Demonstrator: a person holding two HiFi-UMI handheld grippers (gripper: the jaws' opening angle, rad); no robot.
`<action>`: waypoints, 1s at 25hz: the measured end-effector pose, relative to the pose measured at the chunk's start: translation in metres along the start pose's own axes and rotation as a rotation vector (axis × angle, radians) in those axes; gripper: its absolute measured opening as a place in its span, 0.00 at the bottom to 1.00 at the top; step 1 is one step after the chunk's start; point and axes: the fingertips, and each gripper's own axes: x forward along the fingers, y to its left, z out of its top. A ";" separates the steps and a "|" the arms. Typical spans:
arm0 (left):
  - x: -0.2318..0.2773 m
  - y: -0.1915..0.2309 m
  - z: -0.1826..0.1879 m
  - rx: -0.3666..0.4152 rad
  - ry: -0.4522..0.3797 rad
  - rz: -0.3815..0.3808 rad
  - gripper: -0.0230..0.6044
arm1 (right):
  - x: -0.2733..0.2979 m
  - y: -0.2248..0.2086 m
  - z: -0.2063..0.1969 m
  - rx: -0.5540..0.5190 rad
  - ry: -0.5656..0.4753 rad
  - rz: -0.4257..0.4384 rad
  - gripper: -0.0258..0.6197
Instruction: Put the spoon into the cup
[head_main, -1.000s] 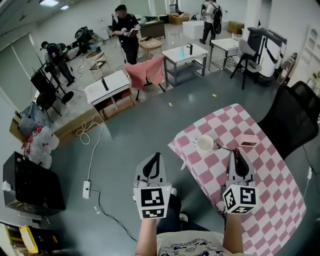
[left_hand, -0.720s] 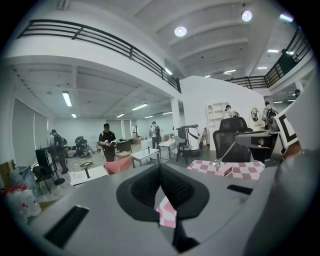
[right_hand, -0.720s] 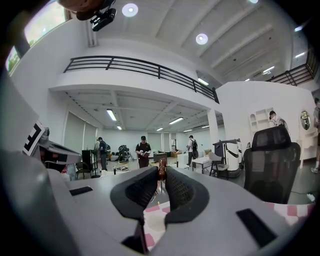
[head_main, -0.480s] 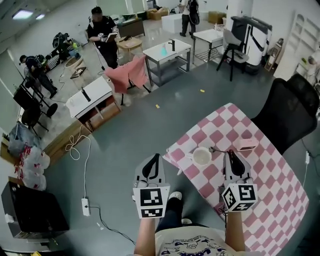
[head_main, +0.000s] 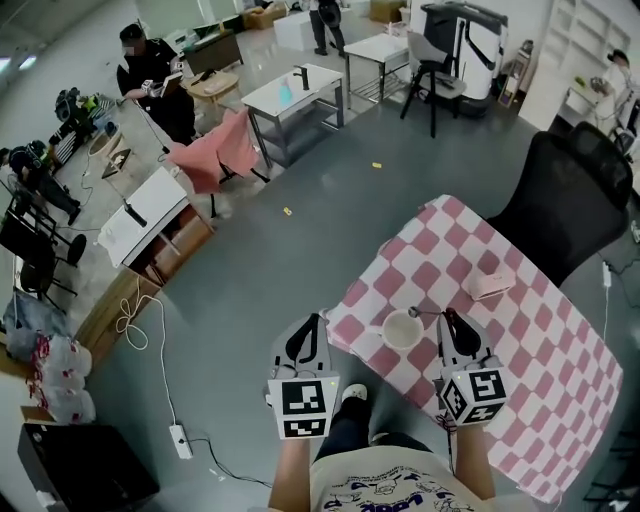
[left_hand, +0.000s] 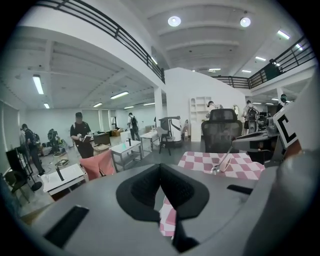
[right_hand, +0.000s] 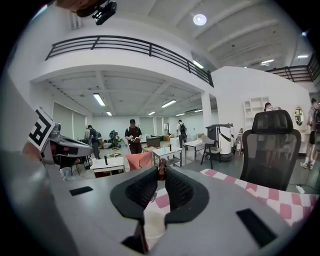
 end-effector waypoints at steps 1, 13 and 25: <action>0.008 0.001 -0.002 0.003 0.006 -0.012 0.06 | 0.006 -0.001 -0.004 0.002 0.011 0.000 0.13; 0.073 -0.004 -0.037 0.019 0.097 -0.127 0.06 | 0.044 -0.007 -0.060 0.009 0.150 -0.004 0.13; 0.091 -0.023 -0.070 -0.008 0.183 -0.146 0.06 | 0.062 -0.004 -0.107 0.006 0.293 0.094 0.13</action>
